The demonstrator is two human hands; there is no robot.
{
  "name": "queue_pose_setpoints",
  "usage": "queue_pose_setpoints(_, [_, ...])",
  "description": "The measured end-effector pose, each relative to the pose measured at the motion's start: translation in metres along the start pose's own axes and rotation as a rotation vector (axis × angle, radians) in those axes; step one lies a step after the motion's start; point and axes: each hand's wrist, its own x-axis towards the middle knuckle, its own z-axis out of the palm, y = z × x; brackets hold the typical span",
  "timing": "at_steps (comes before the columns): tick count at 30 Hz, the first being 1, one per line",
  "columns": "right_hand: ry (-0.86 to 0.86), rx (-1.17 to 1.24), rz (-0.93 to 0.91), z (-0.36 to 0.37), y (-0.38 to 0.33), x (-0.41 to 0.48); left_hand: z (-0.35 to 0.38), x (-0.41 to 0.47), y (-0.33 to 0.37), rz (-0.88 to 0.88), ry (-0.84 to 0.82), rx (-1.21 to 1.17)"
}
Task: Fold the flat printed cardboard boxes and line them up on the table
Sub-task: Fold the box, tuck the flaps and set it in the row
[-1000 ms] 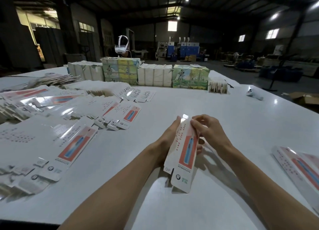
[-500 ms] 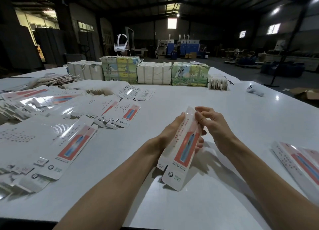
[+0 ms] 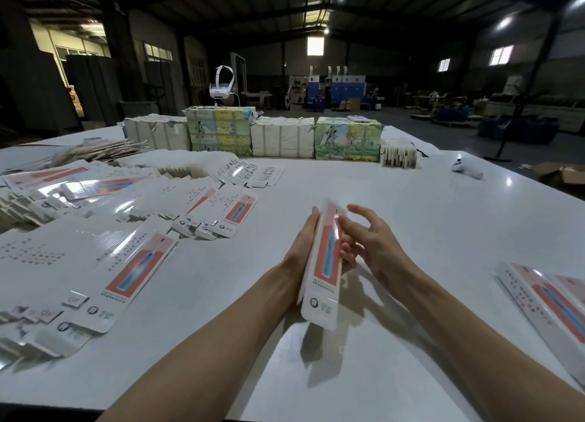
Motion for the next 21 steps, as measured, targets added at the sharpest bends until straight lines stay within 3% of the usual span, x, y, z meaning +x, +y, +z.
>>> queue_pose_setpoints(5, [0.102, -0.095, -0.161, -0.006, -0.002, 0.003, 0.012, -0.002, -0.007, 0.093, 0.102, 0.130])
queue_pose_setpoints(11, [0.129, -0.138, -0.201, -0.010, -0.001, 0.002, 0.015, 0.004, -0.013, 0.408, 0.183, 0.308])
queue_pose_setpoints(16, [0.134, -0.119, -0.168, -0.012, -0.003, -0.001, 0.023, 0.000, -0.014, 0.331, 0.064, 0.347])
queue_pose_setpoints(21, [0.043, -0.117, -0.129, -0.013, -0.007, -0.002, 0.022, 0.000, -0.016, 0.331, 0.045, 0.455])
